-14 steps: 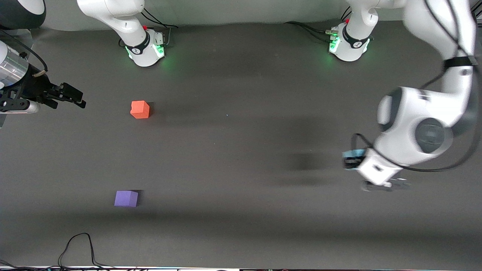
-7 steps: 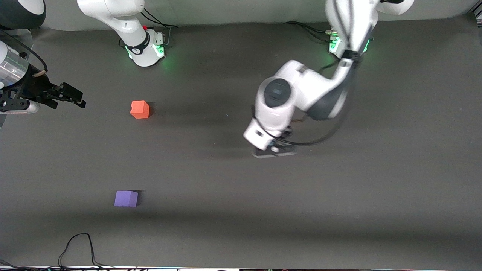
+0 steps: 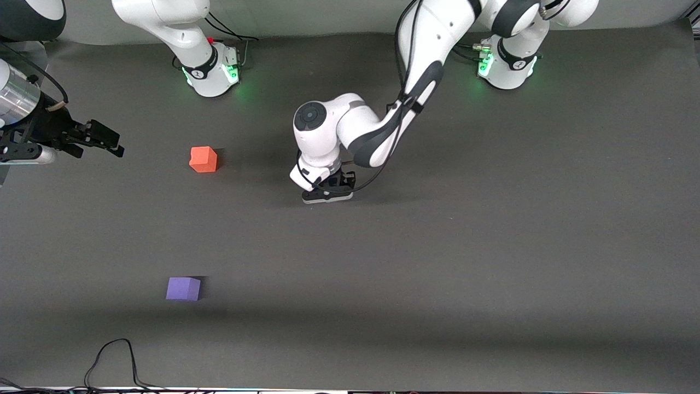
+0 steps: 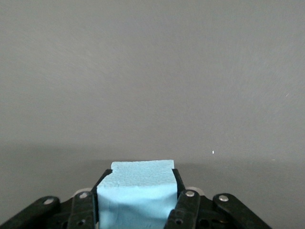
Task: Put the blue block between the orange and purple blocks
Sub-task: 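Set the blue block down mid-table and open the left gripper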
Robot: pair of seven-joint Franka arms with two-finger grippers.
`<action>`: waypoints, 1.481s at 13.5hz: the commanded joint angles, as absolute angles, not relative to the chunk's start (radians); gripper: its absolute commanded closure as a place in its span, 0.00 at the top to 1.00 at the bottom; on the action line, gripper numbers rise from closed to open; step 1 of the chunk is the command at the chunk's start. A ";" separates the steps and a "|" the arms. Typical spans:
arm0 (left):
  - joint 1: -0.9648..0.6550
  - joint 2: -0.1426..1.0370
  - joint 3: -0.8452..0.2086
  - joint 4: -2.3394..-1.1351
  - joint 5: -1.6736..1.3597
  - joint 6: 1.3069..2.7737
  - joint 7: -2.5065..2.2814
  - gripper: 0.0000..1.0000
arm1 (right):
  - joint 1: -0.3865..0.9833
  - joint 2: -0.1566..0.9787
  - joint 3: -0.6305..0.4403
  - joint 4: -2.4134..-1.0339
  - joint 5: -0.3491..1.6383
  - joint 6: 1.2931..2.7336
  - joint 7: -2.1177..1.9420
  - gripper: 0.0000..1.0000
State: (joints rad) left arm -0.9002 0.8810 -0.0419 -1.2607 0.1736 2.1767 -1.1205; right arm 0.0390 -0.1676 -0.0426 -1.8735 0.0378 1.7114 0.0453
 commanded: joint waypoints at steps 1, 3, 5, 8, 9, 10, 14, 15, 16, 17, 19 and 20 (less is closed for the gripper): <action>-0.919 0.930 -0.021 -1.213 0.192 2.198 -1.149 0.47 | 0.040 -0.179 -0.044 -1.884 0.028 1.724 0.026 1.00; -0.919 0.940 -0.021 -1.215 0.192 2.209 -1.150 0.51 | 0.040 -0.181 -0.046 -1.884 0.028 1.718 0.026 1.00; -0.919 0.951 -0.018 -1.216 0.192 2.229 -1.150 0.53 | 0.040 -0.179 -0.048 -1.884 0.028 1.718 0.026 1.00; -0.919 0.962 -0.017 -1.218 0.193 2.229 -1.150 0.55 | 0.040 -0.175 -0.048 -1.882 0.028 1.717 0.026 1.00; -0.917 0.960 -0.017 -1.218 0.193 2.229 -1.147 0.89 | 0.040 -0.175 -0.048 -1.881 0.028 1.715 0.026 1.00; -0.916 0.954 -0.017 -1.216 0.193 2.226 -1.141 1.00 | 0.040 -0.173 -0.046 -1.878 0.028 1.715 0.026 1.00; -0.870 0.853 -0.026 -1.213 0.181 2.154 -1.109 1.00 | 0.040 -0.170 -0.037 -1.864 0.028 1.717 0.026 1.00; -0.833 0.816 -0.034 -1.213 0.163 2.114 -1.082 1.00 | 0.040 -0.167 -0.026 -1.855 0.028 1.717 0.026 1.00; -0.793 0.778 -0.050 -1.213 0.111 2.083 -1.027 1.00 | 0.040 -0.158 0.000 -1.842 0.028 1.717 0.026 1.00; -0.731 0.737 -0.055 -1.215 0.048 2.054 -0.950 1.00 | 0.040 -0.138 0.036 -1.821 0.028 1.715 0.034 1.00; -0.611 0.655 -0.054 -1.247 -0.069 1.967 -0.776 1.00 | 0.038 -0.082 0.090 -1.775 0.028 1.715 0.043 1.00; -0.527 0.616 -0.054 -1.277 -0.115 1.912 -0.664 1.00 | 0.038 -0.048 0.135 -1.751 0.034 1.715 0.046 1.00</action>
State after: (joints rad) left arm -0.6591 0.7050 -0.0297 -1.1894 -0.0316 1.9775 -0.8340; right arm 0.0404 -0.1321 0.0796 -1.8295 0.0381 1.7212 0.0440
